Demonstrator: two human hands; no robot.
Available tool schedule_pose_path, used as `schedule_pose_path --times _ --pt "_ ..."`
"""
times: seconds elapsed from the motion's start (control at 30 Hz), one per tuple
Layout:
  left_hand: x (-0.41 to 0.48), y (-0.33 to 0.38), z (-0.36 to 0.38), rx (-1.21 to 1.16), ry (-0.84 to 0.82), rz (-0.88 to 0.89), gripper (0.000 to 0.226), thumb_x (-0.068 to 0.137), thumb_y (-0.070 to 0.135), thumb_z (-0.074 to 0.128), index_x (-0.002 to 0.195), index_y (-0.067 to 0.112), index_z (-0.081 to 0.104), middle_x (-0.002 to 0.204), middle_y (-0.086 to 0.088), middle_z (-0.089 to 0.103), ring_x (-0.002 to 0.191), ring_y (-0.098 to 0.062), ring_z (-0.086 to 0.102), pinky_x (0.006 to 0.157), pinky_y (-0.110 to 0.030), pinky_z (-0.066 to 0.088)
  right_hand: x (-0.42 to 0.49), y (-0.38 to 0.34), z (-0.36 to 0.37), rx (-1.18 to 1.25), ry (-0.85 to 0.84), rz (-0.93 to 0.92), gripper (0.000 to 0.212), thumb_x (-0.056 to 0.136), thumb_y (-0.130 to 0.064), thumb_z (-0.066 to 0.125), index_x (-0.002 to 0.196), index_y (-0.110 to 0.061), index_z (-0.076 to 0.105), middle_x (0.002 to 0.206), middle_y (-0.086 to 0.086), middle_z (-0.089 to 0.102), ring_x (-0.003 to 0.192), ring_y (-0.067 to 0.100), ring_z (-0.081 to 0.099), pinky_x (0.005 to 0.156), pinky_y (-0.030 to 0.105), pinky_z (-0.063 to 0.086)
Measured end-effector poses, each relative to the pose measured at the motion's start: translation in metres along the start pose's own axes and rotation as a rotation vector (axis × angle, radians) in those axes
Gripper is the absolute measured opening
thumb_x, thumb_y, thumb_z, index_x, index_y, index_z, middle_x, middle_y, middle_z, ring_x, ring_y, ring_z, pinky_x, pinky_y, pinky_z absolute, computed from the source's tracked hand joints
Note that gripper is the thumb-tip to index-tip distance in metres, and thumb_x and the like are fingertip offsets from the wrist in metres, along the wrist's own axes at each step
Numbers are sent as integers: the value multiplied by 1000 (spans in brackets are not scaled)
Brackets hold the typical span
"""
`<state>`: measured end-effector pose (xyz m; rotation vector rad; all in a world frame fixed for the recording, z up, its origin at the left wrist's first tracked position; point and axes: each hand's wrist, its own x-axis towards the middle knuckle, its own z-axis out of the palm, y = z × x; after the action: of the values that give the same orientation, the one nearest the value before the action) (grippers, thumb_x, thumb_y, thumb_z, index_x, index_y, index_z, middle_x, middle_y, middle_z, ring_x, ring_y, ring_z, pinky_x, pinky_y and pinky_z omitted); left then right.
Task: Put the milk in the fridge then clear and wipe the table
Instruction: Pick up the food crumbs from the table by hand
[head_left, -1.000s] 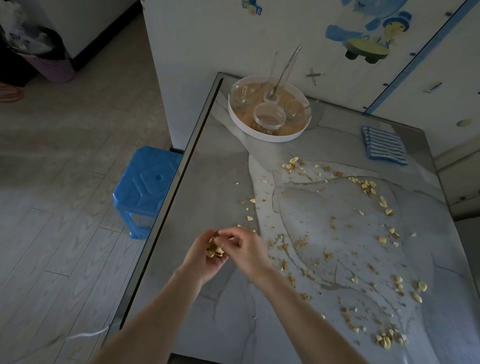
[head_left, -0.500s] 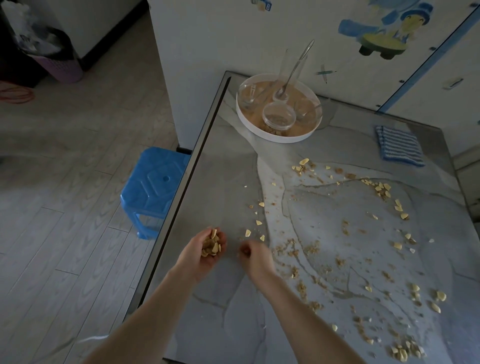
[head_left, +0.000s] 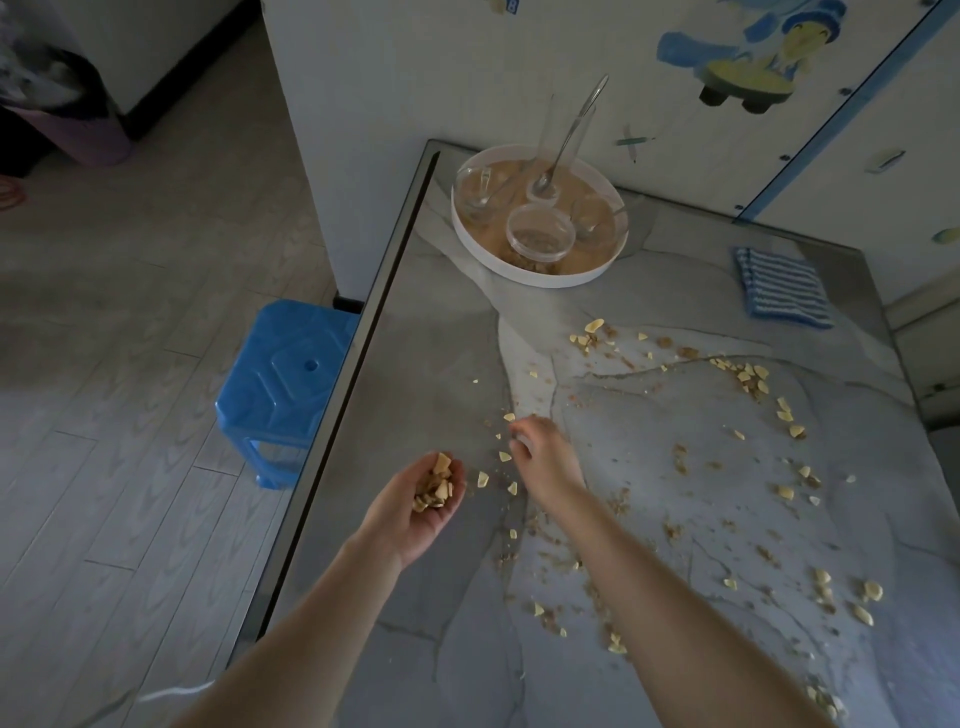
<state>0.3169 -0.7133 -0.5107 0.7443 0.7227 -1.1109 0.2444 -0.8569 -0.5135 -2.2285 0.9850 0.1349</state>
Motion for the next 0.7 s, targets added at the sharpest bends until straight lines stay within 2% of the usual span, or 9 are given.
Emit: schedule_pose_path --times 0.1,0.17,0.3,0.37,0.47,0.57,0.7 --pt "4 5 -1 1 2 6 16 92 8 48 84 -2 57 81 -14 60 55 -20 67 56 -28 59 19 2 5 -212 -126 -46 43 97 -21 36 140 -16 33 152 4 25 139 22 23 113 36 24" --pt "8 8 -1 -9 11 14 16 92 9 48 85 -2 57 82 -14 60 55 -20 67 56 -29 59 21 0 10 -287 -141 -72 45 98 -26 33 141 -18 30 154 2 21 141 21 16 114 34 19" --pt "14 9 -2 58 11 34 18 93 12 46 84 0 57 79 -13 60 54 -17 67 57 -27 58 3 5 24 -328 -163 -165 42 95 -27 44 136 -21 40 148 -1 32 136 20 26 109 34 29" --pt "17 8 0 109 8 39 19 94 14 47 84 2 57 76 -11 62 55 -15 67 56 -25 58 -6 8 30 -313 -163 -206 35 91 -23 50 125 -17 51 136 1 42 127 21 36 99 30 37" --pt "21 8 3 141 16 50 19 93 15 48 81 3 58 66 -8 65 53 -13 67 55 -24 58 -12 4 34 -264 -177 -200 24 89 -14 49 110 -9 58 116 9 49 115 25 45 84 26 36" --pt "22 9 3 163 10 50 19 92 16 50 81 4 59 68 -8 65 54 -13 67 56 -24 58 -10 -2 34 -321 -223 -185 26 90 -11 44 113 -5 56 118 15 49 116 27 44 88 30 35" --pt "21 13 6 153 0 45 19 92 17 50 79 6 59 61 -6 66 54 -13 67 53 -23 57 -10 -2 30 -259 -201 -75 22 88 -10 46 106 -3 57 115 17 52 109 30 51 87 33 41"
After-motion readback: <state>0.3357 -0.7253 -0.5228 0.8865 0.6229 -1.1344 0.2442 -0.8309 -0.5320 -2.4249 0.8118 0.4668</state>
